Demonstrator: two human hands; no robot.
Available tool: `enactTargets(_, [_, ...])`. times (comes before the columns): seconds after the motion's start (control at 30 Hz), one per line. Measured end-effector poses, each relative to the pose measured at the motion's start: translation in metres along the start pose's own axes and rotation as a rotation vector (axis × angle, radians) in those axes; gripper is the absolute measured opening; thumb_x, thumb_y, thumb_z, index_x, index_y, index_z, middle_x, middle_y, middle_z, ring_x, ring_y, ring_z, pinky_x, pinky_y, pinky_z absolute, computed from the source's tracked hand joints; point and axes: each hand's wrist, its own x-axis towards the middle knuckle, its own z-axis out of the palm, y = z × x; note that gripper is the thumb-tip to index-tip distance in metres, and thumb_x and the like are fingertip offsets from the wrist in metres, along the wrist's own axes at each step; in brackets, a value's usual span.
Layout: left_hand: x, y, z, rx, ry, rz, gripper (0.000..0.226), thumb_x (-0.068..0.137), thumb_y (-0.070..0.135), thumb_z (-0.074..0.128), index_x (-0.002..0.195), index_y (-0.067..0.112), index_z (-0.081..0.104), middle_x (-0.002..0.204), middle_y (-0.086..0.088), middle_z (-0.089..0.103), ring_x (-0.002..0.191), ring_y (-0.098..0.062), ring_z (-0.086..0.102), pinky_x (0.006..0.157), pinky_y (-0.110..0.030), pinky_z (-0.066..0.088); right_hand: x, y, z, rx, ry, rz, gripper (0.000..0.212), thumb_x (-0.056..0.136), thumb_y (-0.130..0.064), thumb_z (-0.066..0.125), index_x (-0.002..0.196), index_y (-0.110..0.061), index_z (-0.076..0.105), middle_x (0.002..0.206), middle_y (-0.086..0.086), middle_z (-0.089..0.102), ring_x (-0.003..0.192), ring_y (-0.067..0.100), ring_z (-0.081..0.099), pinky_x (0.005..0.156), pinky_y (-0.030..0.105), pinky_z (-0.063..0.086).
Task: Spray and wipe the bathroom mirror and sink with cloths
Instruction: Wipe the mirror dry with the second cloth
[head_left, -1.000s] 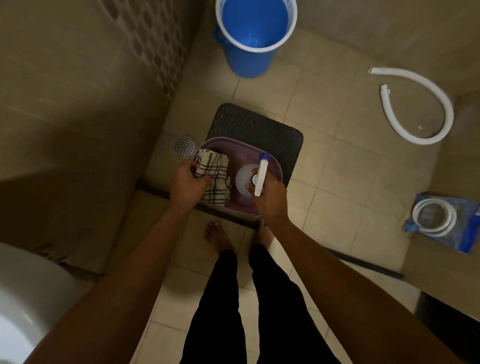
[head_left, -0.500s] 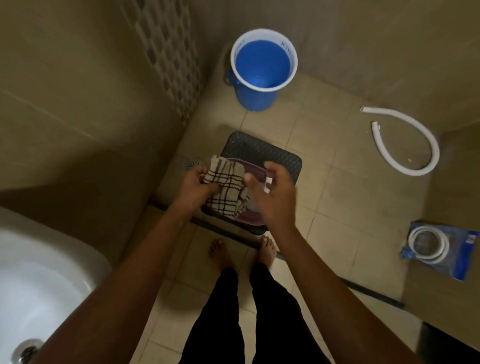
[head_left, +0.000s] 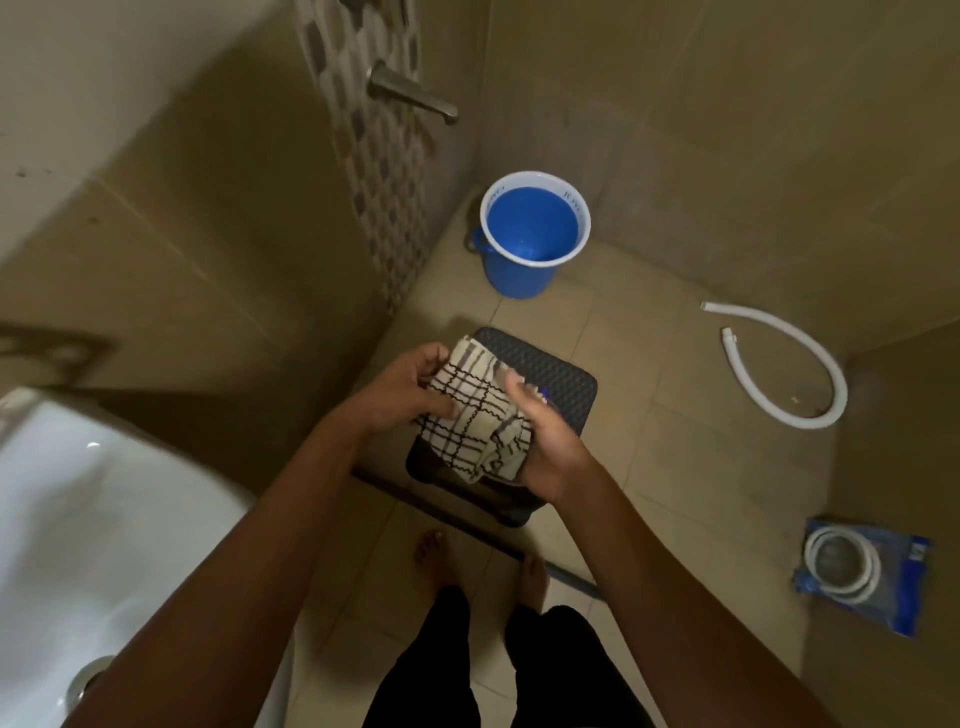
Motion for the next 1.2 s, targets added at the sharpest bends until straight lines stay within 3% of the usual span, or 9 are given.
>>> enactTargets(0.07, [-0.007,0.005,0.001,0.063,0.06,0.027,0.049,0.068,-0.013,0.074,0.113,-0.002,0.055,0.11,-0.019,0.066,0.098,-0.025,0.062,0.087,-0.041,0.053,-0.004,0.002,0.0,-0.085,0.024,-0.022,0.051,0.085,-0.04,0.066,0.13,-0.017,0.061,0.127,0.015,0.066,0.115,0.032,0.064,0.094,0.045,0.051])
enactTargets(0.13, [-0.014,0.008,0.004,0.042,0.159,0.036,0.048,0.07,-0.006,0.077,0.114,0.001,0.057,0.112,-0.015,0.066,0.1,-0.024,0.062,0.088,-0.042,0.052,-0.003,0.004,-0.002,-0.057,0.03,-0.05,0.052,0.084,-0.03,0.072,0.133,-0.015,0.06,0.128,0.015,0.065,0.117,0.034,0.063,0.1,0.05,0.048])
enactTargets(0.27, [-0.044,0.015,0.014,-0.352,0.361,-0.015,0.034,0.086,0.014,0.066,0.118,0.003,0.06,0.106,-0.009,0.068,0.093,-0.022,0.064,0.073,-0.031,0.054,-0.004,0.005,0.0,0.049,-0.008,-0.051,0.047,0.089,-0.021,0.067,0.134,-0.013,0.058,0.129,0.016,0.064,0.12,0.036,0.06,0.106,0.057,0.042])
enactTargets(0.37, [-0.068,0.01,0.029,-0.401,0.358,-0.051,0.033,0.09,0.026,0.062,0.112,0.001,0.065,0.102,-0.013,0.072,0.087,-0.023,0.067,0.063,-0.027,0.055,-0.01,0.005,-0.001,0.094,-0.058,-0.044,0.052,0.088,-0.021,0.068,0.138,-0.014,0.054,0.133,0.015,0.062,0.123,0.035,0.059,0.105,0.057,0.043])
enactTargets(0.67, [-0.138,0.012,0.062,-0.354,0.675,0.049,0.029,0.078,0.017,0.077,0.099,-0.001,0.069,0.085,-0.013,0.075,0.07,-0.02,0.07,0.059,-0.027,0.054,-0.058,0.015,0.034,-0.045,-0.239,-0.105,0.064,0.078,-0.007,0.074,0.138,-0.014,0.052,0.133,0.015,0.062,0.122,0.033,0.059,0.091,0.048,0.053])
enactTargets(0.8, [-0.191,0.012,0.061,-0.348,0.85,0.116,0.029,0.072,0.019,0.081,0.092,0.001,0.07,0.083,-0.018,0.074,0.065,-0.024,0.066,0.052,-0.028,0.051,-0.083,0.028,0.079,-0.169,-0.283,-0.119,0.044,0.081,0.003,0.066,0.121,-0.014,0.062,0.122,0.015,0.068,0.109,0.032,0.066,0.081,0.046,0.057])
enactTargets(0.97, [-0.263,0.007,0.054,-0.403,0.98,0.183,0.01,0.079,0.012,0.075,0.079,0.005,0.068,0.082,-0.017,0.073,0.072,-0.025,0.067,0.064,-0.033,0.055,-0.104,0.058,0.132,-0.204,-0.407,-0.05,0.053,0.075,0.004,0.064,0.126,-0.007,0.06,0.113,0.014,0.071,0.097,0.028,0.07,0.072,0.039,0.06])
enactTargets(1.07, [-0.315,-0.002,0.047,-0.422,1.083,0.21,0.024,0.08,0.013,0.075,0.089,-0.007,0.067,0.086,-0.021,0.073,0.077,-0.031,0.066,0.066,-0.034,0.056,-0.124,0.084,0.169,-0.257,-0.509,-0.043,0.049,0.073,0.002,0.067,0.121,-0.005,0.062,0.111,0.015,0.071,0.098,0.029,0.069,0.071,0.037,0.06])
enactTargets(1.2, [-0.375,-0.01,0.04,-0.419,1.203,0.23,0.026,0.078,0.01,0.076,0.09,-0.01,0.066,0.07,-0.014,0.07,0.067,-0.027,0.062,0.057,-0.027,0.056,-0.142,0.123,0.215,-0.344,-0.555,-0.066,0.052,0.067,0.003,0.073,0.118,-0.001,0.064,0.111,0.018,0.071,0.1,0.033,0.068,0.073,0.037,0.06])
